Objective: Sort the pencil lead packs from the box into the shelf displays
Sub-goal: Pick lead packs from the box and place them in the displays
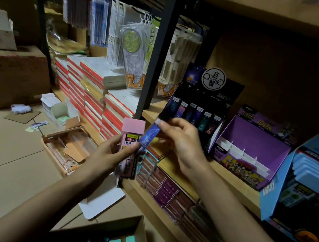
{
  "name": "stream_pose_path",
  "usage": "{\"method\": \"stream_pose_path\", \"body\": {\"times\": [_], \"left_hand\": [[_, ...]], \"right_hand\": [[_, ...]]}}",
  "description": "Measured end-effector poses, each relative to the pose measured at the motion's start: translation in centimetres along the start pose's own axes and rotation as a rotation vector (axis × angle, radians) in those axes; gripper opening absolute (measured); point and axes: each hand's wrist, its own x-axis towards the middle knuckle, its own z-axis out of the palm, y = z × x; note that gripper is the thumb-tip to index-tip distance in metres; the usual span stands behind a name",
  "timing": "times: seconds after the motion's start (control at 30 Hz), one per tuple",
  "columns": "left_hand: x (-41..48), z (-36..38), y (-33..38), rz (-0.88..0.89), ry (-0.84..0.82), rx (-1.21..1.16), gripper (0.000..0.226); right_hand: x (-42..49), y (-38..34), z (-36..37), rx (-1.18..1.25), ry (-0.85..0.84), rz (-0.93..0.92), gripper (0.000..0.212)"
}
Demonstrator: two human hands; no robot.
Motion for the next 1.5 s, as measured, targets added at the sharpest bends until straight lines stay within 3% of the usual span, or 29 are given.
{"method": "stream_pose_path", "body": {"times": [0.13, 0.27, 0.67, 0.9, 1.03, 1.2, 1.37, 1.5], "left_hand": [[0.3, 0.0, -0.1, 0.0, 0.006, -0.012, 0.029], [0.2, -0.2, -0.3, -0.014, -0.003, 0.038, 0.03], [0.3, -0.5, -0.8, -0.019, 0.04, 0.061, 0.029], [0.3, -0.3, -0.5, -0.024, 0.053, 0.067, 0.032], [0.2, -0.2, -0.3, -0.015, 0.041, 0.05, 0.031], [-0.3, 0.2, 0.4, -0.004, 0.019, 0.039, 0.033], [-1.5, 2.0, 1.0, -0.001, -0.048, 0.073, 0.041], [-2.8, 5.7, 1.4, 0.014, -0.147, 0.088, 0.036]], "right_hand": [[2.7, -2.6, -4.1, 0.022, 0.226, -0.179, 0.01], [5.8, -3.1, -7.4, -0.254, 0.412, -0.35, 0.013], [9.2, -0.8, -8.1, -0.572, 0.383, -0.381, 0.013], [10.5, 0.3, -7.9, -0.538, 0.386, -0.243, 0.012], [11.1, 0.1, -7.5, -0.741, 0.435, -0.199, 0.019], [8.3, -1.6, -7.1, -1.103, 0.297, -0.107, 0.036], [-0.7, -1.5, -4.8, -0.559, -0.025, -0.156, 0.021], [-5.5, -1.5, -4.6, -0.459, -0.071, -0.189, 0.022]]}}
